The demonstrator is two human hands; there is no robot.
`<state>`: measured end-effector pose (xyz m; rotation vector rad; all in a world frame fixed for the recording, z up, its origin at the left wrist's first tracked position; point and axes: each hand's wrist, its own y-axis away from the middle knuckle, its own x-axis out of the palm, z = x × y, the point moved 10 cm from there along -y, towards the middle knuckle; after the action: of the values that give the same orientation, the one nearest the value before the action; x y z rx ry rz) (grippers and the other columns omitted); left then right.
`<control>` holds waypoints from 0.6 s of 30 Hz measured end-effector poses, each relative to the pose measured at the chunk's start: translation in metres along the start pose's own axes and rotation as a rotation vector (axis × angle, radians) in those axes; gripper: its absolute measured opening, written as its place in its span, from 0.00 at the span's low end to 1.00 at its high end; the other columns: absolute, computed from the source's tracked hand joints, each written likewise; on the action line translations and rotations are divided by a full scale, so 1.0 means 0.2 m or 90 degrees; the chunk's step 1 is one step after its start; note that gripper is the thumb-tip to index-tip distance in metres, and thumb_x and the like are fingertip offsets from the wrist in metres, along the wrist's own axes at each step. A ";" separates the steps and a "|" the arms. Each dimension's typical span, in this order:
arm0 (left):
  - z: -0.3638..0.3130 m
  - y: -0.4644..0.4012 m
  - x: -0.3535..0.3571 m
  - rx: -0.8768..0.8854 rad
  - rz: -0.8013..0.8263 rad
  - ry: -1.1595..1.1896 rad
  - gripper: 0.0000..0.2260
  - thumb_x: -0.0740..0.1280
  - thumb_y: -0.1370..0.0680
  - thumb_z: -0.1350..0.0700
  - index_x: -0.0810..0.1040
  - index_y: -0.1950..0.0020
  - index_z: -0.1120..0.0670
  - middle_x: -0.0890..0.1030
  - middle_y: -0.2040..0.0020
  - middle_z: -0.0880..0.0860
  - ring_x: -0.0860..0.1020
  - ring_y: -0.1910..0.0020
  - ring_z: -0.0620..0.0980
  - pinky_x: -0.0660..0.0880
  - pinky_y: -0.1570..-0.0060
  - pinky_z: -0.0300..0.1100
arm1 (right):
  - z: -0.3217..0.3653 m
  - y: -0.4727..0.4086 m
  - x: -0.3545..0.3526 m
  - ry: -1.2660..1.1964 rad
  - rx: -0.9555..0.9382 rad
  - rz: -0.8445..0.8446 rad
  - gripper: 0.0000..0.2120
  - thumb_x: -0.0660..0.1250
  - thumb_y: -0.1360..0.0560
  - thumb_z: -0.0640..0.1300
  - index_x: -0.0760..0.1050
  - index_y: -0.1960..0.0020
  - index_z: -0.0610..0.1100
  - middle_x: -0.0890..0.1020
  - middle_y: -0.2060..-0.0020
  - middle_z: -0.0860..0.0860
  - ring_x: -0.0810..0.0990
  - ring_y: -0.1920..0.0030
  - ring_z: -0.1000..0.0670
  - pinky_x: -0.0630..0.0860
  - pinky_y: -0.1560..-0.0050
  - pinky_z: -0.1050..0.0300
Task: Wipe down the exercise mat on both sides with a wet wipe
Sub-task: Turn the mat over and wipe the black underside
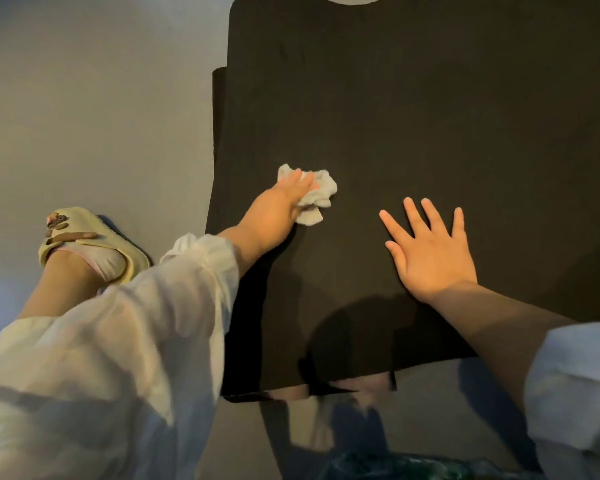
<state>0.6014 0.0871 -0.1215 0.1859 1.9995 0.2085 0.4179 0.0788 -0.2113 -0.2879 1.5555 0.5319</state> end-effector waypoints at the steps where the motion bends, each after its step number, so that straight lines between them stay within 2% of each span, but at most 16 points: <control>1: -0.07 0.08 0.05 0.038 0.049 0.066 0.15 0.49 0.24 0.58 0.70 0.48 0.42 0.69 0.53 0.37 0.66 0.57 0.33 0.65 0.46 0.32 | 0.00 0.00 0.00 0.000 0.000 0.000 0.27 0.30 0.24 0.59 0.37 0.25 0.59 0.49 0.23 0.49 0.44 0.24 0.43 0.41 0.29 0.35; 2: -0.13 0.16 0.10 0.071 0.069 0.109 0.15 0.50 0.24 0.61 0.75 0.53 0.51 0.74 0.56 0.47 0.67 0.61 0.40 0.66 0.49 0.35 | 0.00 0.00 0.00 0.001 -0.001 0.002 0.27 0.31 0.24 0.59 0.38 0.25 0.59 0.49 0.23 0.48 0.44 0.24 0.43 0.41 0.29 0.35; 3: -0.15 0.24 0.14 0.081 0.074 0.091 0.15 0.51 0.22 0.65 0.77 0.51 0.63 0.76 0.54 0.58 0.71 0.56 0.47 0.65 0.45 0.34 | 0.00 0.00 0.00 0.001 -0.003 0.003 0.27 0.31 0.24 0.59 0.38 0.25 0.59 0.49 0.23 0.48 0.44 0.24 0.43 0.41 0.29 0.35; 4: -0.17 0.33 0.19 0.088 0.087 0.042 0.14 0.52 0.20 0.66 0.75 0.42 0.69 0.76 0.45 0.63 0.72 0.44 0.51 0.59 0.37 0.28 | 0.00 0.00 -0.01 0.001 -0.003 0.004 0.27 0.31 0.24 0.59 0.38 0.25 0.59 0.49 0.23 0.48 0.44 0.24 0.43 0.41 0.29 0.35; 5: -0.18 0.41 0.24 0.082 0.103 0.018 0.16 0.53 0.19 0.66 0.69 0.33 0.67 0.70 0.33 0.62 0.66 0.32 0.52 0.48 0.32 0.26 | 0.00 0.00 -0.01 0.000 -0.003 0.005 0.27 0.31 0.24 0.58 0.39 0.25 0.59 0.49 0.23 0.48 0.45 0.24 0.43 0.41 0.29 0.35; 6: -0.19 0.48 0.30 0.077 0.117 0.022 0.18 0.53 0.18 0.66 0.62 0.28 0.62 0.62 0.27 0.58 0.58 0.26 0.50 0.41 0.32 0.26 | 0.00 0.00 -0.01 -0.001 -0.004 0.005 0.27 0.31 0.24 0.58 0.39 0.25 0.59 0.49 0.23 0.48 0.45 0.24 0.43 0.41 0.29 0.35; 7: -0.20 0.55 0.35 0.078 0.128 0.025 0.19 0.53 0.18 0.65 0.58 0.26 0.59 0.57 0.25 0.56 0.53 0.25 0.47 0.37 0.33 0.26 | 0.00 0.01 -0.01 -0.001 -0.004 0.007 0.27 0.31 0.24 0.58 0.39 0.25 0.58 0.49 0.23 0.48 0.45 0.24 0.43 0.41 0.29 0.35; 9: -0.24 0.63 0.44 0.072 0.170 0.001 0.20 0.53 0.18 0.63 0.55 0.26 0.58 0.53 0.24 0.54 0.49 0.25 0.45 0.34 0.35 0.24 | 0.01 0.01 -0.01 -0.001 -0.006 0.009 0.27 0.31 0.24 0.58 0.39 0.24 0.58 0.49 0.23 0.48 0.45 0.24 0.43 0.42 0.29 0.35; 11: -0.30 0.71 0.48 0.082 0.190 0.015 0.21 0.55 0.18 0.63 0.55 0.26 0.59 0.53 0.24 0.55 0.50 0.25 0.46 0.35 0.34 0.25 | 0.00 0.01 -0.01 -0.003 -0.007 0.014 0.27 0.31 0.24 0.58 0.39 0.24 0.58 0.49 0.23 0.48 0.44 0.24 0.43 0.42 0.29 0.35; 13: -0.34 0.79 0.51 0.112 0.195 0.042 0.21 0.58 0.20 0.64 0.60 0.27 0.59 0.58 0.26 0.54 0.51 0.26 0.44 0.38 0.33 0.25 | 0.01 0.02 -0.01 -0.005 -0.008 0.022 0.27 0.32 0.23 0.58 0.38 0.24 0.58 0.48 0.23 0.48 0.44 0.24 0.43 0.42 0.29 0.35; 15: -0.37 0.85 0.51 0.142 0.187 0.069 0.20 0.62 0.22 0.64 0.67 0.29 0.58 0.64 0.28 0.53 0.57 0.28 0.44 0.44 0.32 0.25 | 0.01 0.03 -0.01 -0.010 -0.011 0.032 0.26 0.33 0.22 0.58 0.39 0.24 0.58 0.48 0.23 0.48 0.43 0.24 0.43 0.41 0.29 0.36; 17: -0.36 0.86 0.48 0.139 0.188 0.100 0.17 0.63 0.22 0.61 0.74 0.33 0.56 0.73 0.32 0.52 0.67 0.31 0.44 0.57 0.31 0.31 | 0.01 0.03 -0.02 -0.026 -0.022 0.041 0.26 0.36 0.21 0.58 0.42 0.24 0.57 0.50 0.23 0.49 0.45 0.24 0.44 0.42 0.28 0.37; 18: -0.35 0.85 0.46 0.130 0.181 0.124 0.14 0.62 0.21 0.60 0.77 0.37 0.56 0.78 0.37 0.51 0.73 0.36 0.44 0.65 0.34 0.35 | 0.01 0.03 -0.04 -0.042 -0.032 0.041 0.26 0.38 0.21 0.58 0.46 0.24 0.57 0.52 0.23 0.50 0.47 0.24 0.45 0.43 0.28 0.39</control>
<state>0.5064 0.2675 -0.1336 0.6031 2.1832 0.2087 0.4166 0.0838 -0.2031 -0.2562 1.4925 0.6258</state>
